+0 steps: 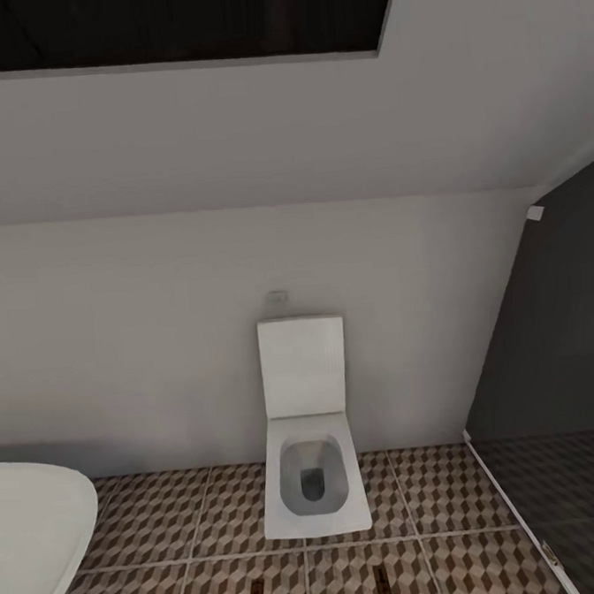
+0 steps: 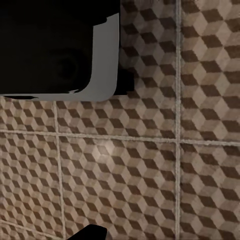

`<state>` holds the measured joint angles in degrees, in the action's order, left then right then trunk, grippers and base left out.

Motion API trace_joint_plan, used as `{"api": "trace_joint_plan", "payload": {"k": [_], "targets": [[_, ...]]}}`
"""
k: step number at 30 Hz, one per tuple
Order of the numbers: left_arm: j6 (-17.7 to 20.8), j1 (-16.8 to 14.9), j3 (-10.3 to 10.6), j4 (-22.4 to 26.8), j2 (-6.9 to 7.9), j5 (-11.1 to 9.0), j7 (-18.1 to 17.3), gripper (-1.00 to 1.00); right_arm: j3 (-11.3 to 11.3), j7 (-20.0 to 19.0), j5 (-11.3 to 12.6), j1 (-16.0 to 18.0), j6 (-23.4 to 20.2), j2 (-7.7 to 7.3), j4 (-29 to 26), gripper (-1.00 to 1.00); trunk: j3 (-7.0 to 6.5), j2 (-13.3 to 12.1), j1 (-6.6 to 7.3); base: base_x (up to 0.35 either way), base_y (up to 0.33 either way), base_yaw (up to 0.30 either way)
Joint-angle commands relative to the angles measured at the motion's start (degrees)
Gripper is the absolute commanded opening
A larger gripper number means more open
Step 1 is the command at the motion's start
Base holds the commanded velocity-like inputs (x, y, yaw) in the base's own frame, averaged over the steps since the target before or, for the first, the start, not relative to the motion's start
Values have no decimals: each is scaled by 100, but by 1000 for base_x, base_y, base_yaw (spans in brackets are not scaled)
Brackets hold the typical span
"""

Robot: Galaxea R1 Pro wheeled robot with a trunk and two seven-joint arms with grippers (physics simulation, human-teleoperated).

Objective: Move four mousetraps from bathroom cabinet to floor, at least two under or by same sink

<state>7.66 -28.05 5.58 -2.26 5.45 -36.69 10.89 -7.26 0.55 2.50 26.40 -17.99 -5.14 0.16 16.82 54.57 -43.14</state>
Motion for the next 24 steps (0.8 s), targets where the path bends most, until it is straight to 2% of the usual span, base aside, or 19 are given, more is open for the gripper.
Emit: {"api": "trace_joint_plan", "payload": {"k": [1, 24], "targets": [[18, -6, 48, -6, 0, -40, 10, 100, -43, 6, 31, 5, -20, -1, 1, 100, -12, -37, 22, 0, 0, 0], [30, -4, 82, 6, 37, 5, -8, 100, -47, -4, 32, 5, -20, 30, 123, 100, -425, -959, 527, 0, 0, 0]]}}
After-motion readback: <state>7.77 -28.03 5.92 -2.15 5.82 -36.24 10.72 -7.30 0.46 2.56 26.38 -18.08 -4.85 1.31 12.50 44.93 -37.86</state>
